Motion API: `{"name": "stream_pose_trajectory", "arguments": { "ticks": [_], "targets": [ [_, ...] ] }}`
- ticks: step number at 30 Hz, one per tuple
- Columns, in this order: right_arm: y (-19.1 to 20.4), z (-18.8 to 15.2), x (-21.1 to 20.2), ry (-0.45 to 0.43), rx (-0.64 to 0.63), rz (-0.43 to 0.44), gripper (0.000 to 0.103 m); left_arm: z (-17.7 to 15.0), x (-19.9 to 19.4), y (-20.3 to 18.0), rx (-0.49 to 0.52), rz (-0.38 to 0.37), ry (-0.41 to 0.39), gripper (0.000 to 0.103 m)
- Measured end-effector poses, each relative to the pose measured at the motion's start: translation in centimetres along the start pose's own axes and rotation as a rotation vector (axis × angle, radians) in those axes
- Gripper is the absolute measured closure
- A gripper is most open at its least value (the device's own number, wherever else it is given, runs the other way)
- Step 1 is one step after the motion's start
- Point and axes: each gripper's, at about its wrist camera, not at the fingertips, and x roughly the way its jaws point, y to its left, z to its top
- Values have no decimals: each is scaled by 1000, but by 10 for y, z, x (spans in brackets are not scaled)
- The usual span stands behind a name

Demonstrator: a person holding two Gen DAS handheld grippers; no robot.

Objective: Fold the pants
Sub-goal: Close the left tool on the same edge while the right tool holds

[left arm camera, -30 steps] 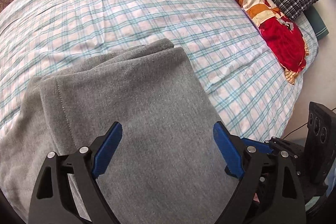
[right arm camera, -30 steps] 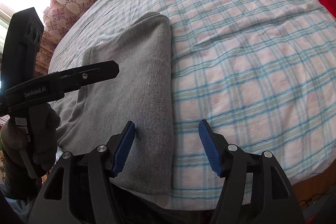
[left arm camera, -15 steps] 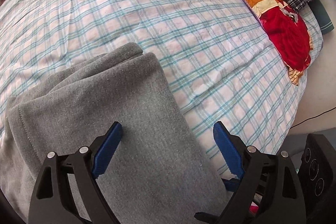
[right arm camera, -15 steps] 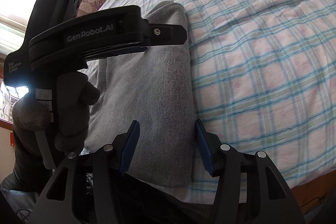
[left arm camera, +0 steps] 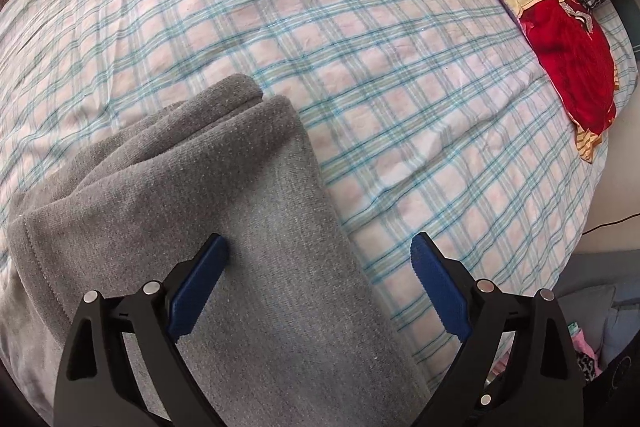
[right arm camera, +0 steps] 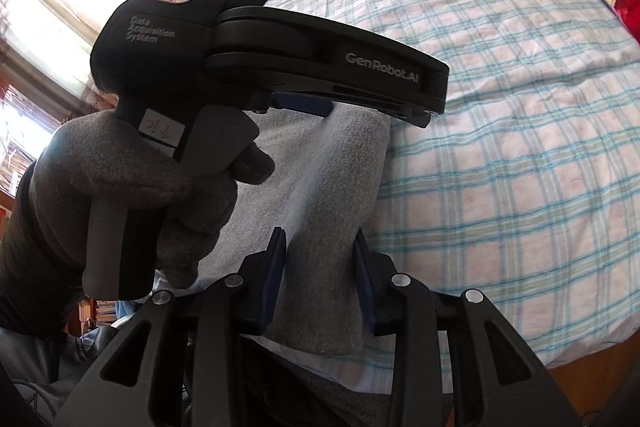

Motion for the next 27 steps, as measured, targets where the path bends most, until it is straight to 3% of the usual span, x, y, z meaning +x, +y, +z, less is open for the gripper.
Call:
{"name": "stream_pose_trajectory", "arguments": {
  "ticks": [4,7,9,16,17,18,20,26,27],
  "targets": [
    [13,0,0,-17,-49,-19,70,0,5,1,2,16,10,11],
    [12,2,1,-12,-30,-13,70,-1,9,0,17,61,3,23],
    [15,2,1,-13,-24,-12,70,-4,10,1,26,93,-6,38],
    [-8,-1,-7,-3,14,-24,67,-6,3,19,-45,53,-36,61],
    [-10,-1,-7,-4,25,-28,64,-6,2,19,-49,45,-41,66],
    [-13,-1,-8,-10,35,-42,52,-8,0,20,-51,36,-46,71],
    [-15,-5,-11,-9,50,-54,45,-11,-3,22,-59,21,-56,76],
    [-23,-5,-5,43,106,14,46,-19,-27,31,-98,-43,-97,80],
    [-21,-5,-7,42,97,31,58,-22,-34,31,-100,-53,-106,81]
  ]
}}
